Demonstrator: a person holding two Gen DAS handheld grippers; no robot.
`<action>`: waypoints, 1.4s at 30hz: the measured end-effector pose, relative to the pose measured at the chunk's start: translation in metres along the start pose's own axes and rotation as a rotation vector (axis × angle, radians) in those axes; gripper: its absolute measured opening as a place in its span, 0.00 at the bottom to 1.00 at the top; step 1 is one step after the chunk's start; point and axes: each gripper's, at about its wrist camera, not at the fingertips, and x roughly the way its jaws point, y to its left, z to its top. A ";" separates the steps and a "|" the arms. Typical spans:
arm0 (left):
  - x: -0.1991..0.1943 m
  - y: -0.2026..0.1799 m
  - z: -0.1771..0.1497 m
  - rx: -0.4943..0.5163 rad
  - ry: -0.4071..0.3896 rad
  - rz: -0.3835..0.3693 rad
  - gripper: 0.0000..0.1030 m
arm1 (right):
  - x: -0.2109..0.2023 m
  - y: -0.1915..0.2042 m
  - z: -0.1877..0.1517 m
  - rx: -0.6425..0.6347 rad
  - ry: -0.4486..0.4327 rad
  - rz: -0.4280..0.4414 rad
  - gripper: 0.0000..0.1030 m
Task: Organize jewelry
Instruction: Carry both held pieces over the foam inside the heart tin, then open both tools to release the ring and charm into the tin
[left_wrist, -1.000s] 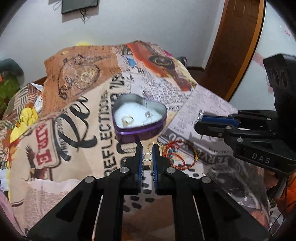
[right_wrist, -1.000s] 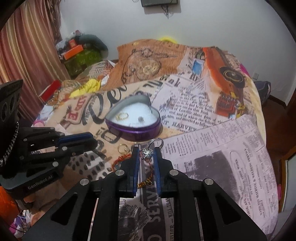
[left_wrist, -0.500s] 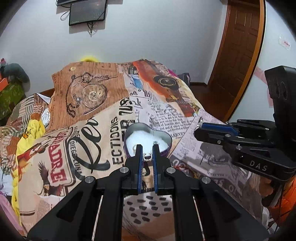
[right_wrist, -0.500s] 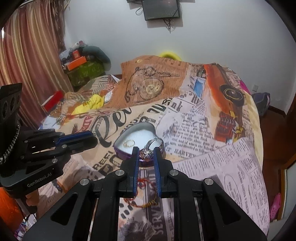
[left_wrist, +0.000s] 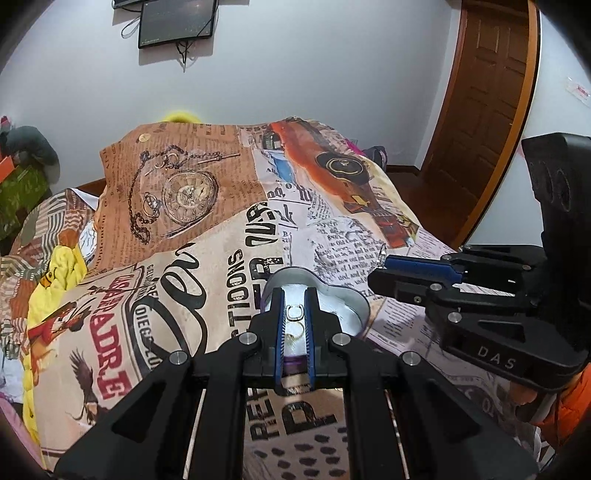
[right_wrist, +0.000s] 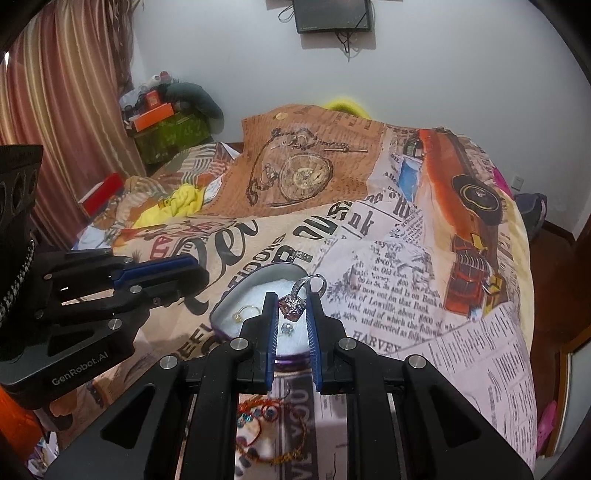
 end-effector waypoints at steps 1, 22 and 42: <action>0.003 0.001 0.001 -0.002 0.003 0.000 0.08 | 0.004 -0.001 0.001 0.000 0.006 0.005 0.13; 0.059 0.016 0.002 -0.017 0.114 -0.051 0.08 | 0.053 0.002 -0.001 -0.071 0.126 0.041 0.13; 0.032 0.018 0.007 -0.034 0.094 -0.019 0.08 | 0.046 0.007 -0.003 -0.081 0.172 0.013 0.14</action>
